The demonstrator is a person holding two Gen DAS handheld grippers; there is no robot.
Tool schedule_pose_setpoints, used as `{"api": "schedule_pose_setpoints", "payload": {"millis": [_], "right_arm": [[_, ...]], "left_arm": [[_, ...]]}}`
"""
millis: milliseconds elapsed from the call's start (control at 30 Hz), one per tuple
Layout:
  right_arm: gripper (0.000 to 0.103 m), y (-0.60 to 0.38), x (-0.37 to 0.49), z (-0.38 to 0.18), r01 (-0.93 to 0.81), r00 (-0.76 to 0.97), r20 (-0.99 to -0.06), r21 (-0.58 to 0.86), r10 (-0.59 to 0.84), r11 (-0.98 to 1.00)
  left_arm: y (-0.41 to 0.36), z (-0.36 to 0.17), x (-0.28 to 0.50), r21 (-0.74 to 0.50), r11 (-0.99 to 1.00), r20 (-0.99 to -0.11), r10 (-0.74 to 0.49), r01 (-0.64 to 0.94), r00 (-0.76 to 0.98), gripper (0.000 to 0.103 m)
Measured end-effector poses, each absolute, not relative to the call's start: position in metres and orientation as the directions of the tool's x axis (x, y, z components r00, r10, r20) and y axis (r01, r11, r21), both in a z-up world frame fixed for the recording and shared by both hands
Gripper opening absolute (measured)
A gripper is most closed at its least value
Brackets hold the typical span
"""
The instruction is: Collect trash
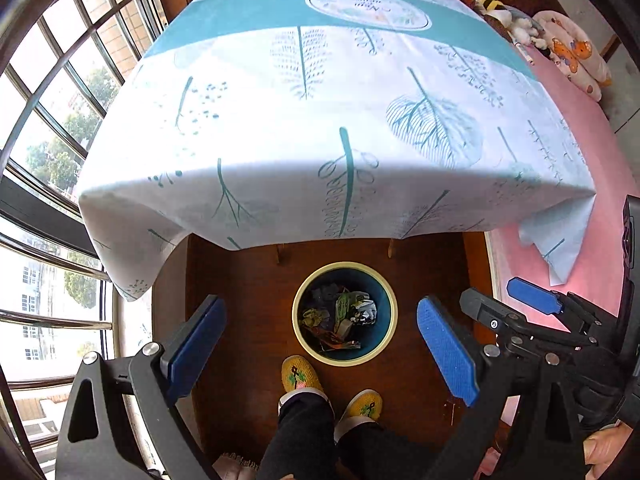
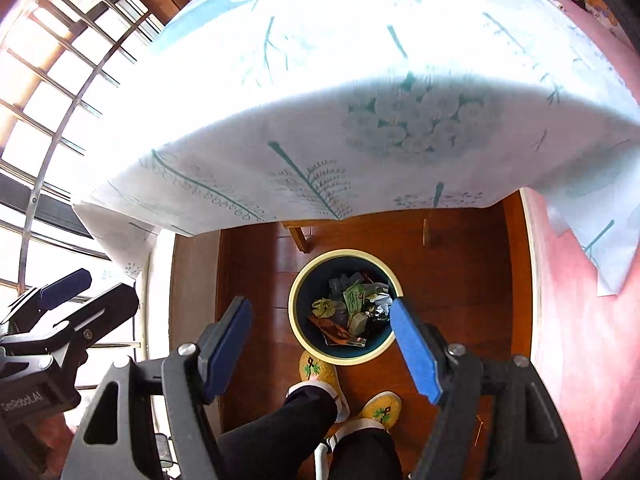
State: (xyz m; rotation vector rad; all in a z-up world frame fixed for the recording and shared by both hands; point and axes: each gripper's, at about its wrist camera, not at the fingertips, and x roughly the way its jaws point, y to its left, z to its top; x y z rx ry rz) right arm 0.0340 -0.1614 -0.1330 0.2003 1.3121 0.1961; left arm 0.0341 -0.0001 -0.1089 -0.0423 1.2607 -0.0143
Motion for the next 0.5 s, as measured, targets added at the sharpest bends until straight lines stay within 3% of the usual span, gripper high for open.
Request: {"api": "schedule_pose_setpoints", "payload": {"millis": [500], "right_arm": [[0.072, -0.175, 0.035, 0.019, -0.062, 0.466, -0.856, 0.221, 0.224, 0.973]], "left_arm": [[-0.011, 0.021, 0.033, -0.024, 1.000, -0.886, -0.018, -0.008, 0.464, 0.095]]}}
